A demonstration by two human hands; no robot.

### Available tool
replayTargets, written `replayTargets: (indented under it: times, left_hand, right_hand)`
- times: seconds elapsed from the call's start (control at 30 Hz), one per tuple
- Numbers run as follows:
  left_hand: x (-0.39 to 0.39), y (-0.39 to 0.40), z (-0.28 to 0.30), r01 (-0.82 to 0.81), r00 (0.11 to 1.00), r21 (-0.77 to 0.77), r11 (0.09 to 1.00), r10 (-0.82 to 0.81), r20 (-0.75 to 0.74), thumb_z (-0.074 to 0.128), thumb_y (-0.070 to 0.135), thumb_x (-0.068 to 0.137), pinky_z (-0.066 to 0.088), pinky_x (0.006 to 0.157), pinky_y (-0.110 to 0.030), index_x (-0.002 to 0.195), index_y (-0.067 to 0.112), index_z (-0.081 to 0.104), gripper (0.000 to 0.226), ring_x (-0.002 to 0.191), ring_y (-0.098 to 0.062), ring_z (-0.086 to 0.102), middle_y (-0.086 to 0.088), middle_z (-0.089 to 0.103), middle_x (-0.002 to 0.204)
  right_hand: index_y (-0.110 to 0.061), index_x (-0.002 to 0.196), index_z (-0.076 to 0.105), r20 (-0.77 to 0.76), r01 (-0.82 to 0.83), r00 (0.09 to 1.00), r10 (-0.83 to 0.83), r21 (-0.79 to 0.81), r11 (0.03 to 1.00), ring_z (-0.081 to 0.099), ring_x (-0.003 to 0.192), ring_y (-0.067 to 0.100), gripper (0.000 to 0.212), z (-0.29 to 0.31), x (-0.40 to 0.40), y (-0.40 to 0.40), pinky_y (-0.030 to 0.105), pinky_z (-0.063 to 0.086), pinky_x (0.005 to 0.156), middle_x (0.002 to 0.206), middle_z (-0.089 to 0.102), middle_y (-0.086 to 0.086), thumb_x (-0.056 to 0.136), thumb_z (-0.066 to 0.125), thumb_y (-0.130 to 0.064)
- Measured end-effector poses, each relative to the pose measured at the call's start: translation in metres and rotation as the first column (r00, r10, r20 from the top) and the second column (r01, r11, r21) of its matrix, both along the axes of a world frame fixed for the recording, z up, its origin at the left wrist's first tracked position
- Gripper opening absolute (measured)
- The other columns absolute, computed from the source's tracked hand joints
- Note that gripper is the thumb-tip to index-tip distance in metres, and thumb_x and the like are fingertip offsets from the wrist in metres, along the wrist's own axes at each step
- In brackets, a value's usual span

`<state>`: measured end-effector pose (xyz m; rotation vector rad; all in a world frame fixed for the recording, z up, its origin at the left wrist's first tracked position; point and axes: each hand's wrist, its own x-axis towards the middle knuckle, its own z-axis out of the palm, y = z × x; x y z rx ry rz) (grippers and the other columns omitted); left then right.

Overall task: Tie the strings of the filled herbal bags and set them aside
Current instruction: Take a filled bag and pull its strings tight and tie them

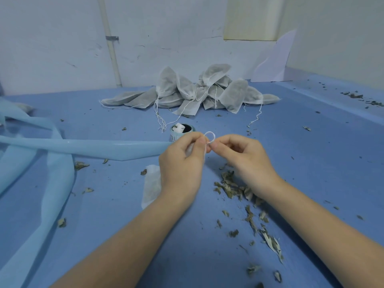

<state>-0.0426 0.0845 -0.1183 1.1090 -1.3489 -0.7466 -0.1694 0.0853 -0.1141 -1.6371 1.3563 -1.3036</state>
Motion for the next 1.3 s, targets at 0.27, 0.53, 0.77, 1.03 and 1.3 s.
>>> replayTargets:
  times: [0.27,0.53,0.77,1.03,1.3]
  left_hand:
    - [-0.001,0.003,-0.003,-0.011,0.873,-0.331,0.944,0.17,0.457,0.056,0.014,0.089,0.035,0.068,-0.023,0.083,0.007,0.069,0.016,0.075,-0.022,0.056,-0.004,0.066,0.076]
    - [-0.004,0.004,-0.007,-0.073,0.819,-0.366,0.928,0.265,0.51,0.055,0.014,0.09,0.033,0.071,-0.025,0.084,0.003,0.066,0.016,0.079,-0.029,0.059,-0.009,0.066,0.079]
    - [-0.007,0.006,-0.005,-0.141,0.914,-0.282,0.949,0.234,0.331,0.057,0.018,0.092,0.033,0.071,-0.015,0.091,0.014,0.067,0.011,0.086,-0.016,0.061,0.003,0.069,0.086]
    - [-0.007,0.003,-0.003,-0.101,0.959,-0.162,0.982,0.14,0.246,0.058,0.017,0.091,0.033,0.073,-0.007,0.089,0.014,0.066,0.008,0.084,-0.005,0.054,0.008,0.063,0.085]
    - [-0.005,0.008,-0.004,-0.168,0.893,-0.484,0.859,0.341,0.293,0.063,0.003,0.084,0.032,0.085,-0.009,0.091,0.007,0.071,0.012,0.094,-0.022,0.055,-0.005,0.062,0.099]
  right_hand:
    - [-0.024,0.075,0.077,0.027,-0.018,1.0,0.015,0.131,0.991,0.045,0.061,0.011,0.012,0.012,-0.016,-0.002,0.029,0.042,0.062,0.06,0.058,0.001,0.08,0.072,-0.034]
    - [-0.007,0.089,0.077,0.2,-0.141,0.974,0.106,0.172,0.975,0.037,0.046,0.003,0.021,0.015,-0.018,0.004,0.013,0.029,0.048,0.051,0.052,-0.014,0.079,0.074,-0.025]
    - [-0.022,0.078,0.078,0.135,0.107,0.985,-0.104,-0.01,0.994,0.044,0.051,0.0,0.005,0.007,-0.008,0.006,0.012,0.036,0.051,0.056,0.057,-0.011,0.08,0.074,-0.025]
    - [-0.01,0.08,0.061,0.656,-0.382,0.753,0.059,0.362,0.85,0.017,0.047,0.004,0.014,0.014,-0.006,0.002,0.017,0.01,0.046,0.054,0.036,-0.008,0.068,0.066,-0.013]
    - [-0.009,0.073,0.066,0.732,-0.426,0.68,0.044,0.346,0.836,0.02,0.042,0.003,0.006,0.013,-0.005,0.0,0.013,0.013,0.041,0.055,0.035,-0.007,0.071,0.062,-0.013]
